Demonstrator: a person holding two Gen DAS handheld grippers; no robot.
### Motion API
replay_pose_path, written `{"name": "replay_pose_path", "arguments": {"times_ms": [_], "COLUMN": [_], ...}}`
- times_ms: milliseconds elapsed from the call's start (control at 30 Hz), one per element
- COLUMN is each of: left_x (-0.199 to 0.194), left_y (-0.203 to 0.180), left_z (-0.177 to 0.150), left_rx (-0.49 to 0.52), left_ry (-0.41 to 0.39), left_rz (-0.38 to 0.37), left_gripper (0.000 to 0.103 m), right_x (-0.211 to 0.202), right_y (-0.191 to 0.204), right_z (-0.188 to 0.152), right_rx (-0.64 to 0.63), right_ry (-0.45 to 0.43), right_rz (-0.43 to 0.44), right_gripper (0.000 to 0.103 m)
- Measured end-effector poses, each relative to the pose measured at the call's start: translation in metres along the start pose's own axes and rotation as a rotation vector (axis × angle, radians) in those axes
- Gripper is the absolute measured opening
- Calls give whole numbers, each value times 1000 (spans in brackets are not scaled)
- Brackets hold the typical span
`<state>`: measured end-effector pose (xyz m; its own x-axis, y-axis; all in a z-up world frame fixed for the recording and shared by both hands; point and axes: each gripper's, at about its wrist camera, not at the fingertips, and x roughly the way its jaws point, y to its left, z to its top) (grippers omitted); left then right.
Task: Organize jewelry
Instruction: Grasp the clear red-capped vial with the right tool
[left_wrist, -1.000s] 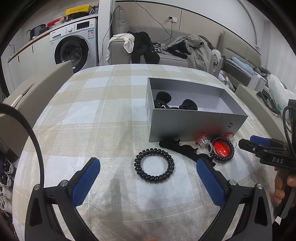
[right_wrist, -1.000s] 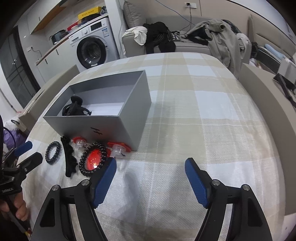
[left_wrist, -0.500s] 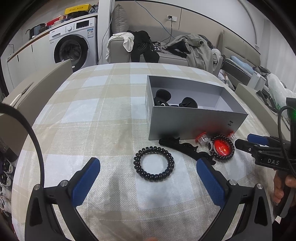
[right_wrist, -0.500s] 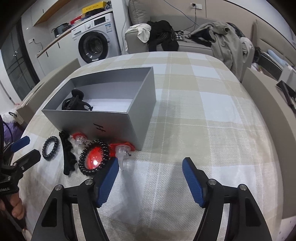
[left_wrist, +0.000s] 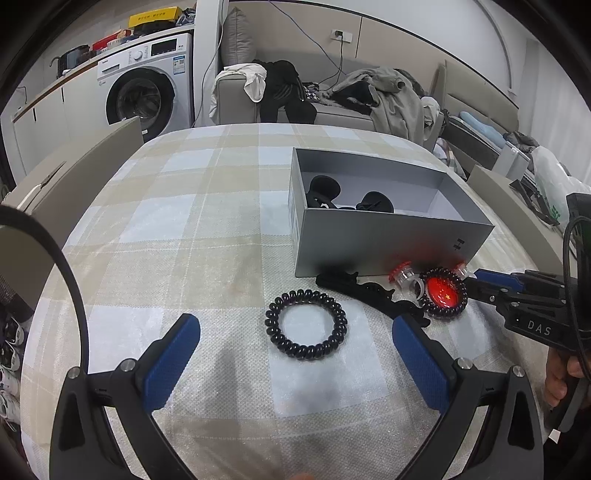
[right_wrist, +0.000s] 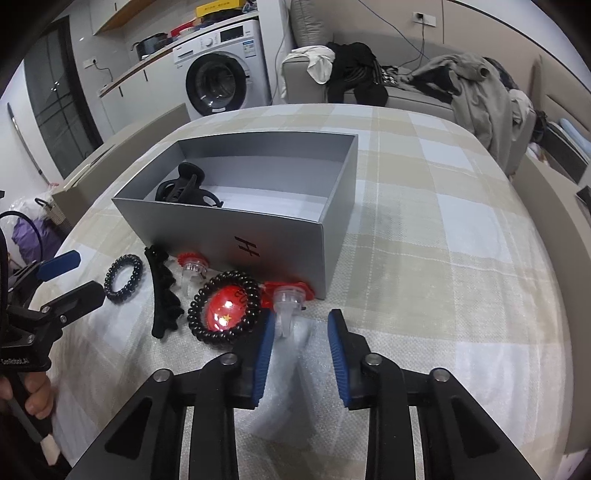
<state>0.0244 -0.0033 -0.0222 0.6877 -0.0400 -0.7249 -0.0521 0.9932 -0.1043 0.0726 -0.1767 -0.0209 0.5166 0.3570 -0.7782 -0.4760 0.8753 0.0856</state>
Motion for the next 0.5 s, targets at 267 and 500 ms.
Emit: {"name": "replay_pose_path", "arguments": {"times_ms": [267, 500], "left_x": [0, 2], "left_y": [1, 2], "left_z": [-1, -1], "left_rx": [1, 6], "left_ry": [4, 15], "left_rz": [5, 7], "left_gripper": [101, 101], "right_x": [6, -4], "right_y": [0, 2], "right_z": [5, -3], "right_rx": [-1, -1], "right_ry": [-3, -25], "right_rz": [34, 48], "right_gripper": [17, 16]}}
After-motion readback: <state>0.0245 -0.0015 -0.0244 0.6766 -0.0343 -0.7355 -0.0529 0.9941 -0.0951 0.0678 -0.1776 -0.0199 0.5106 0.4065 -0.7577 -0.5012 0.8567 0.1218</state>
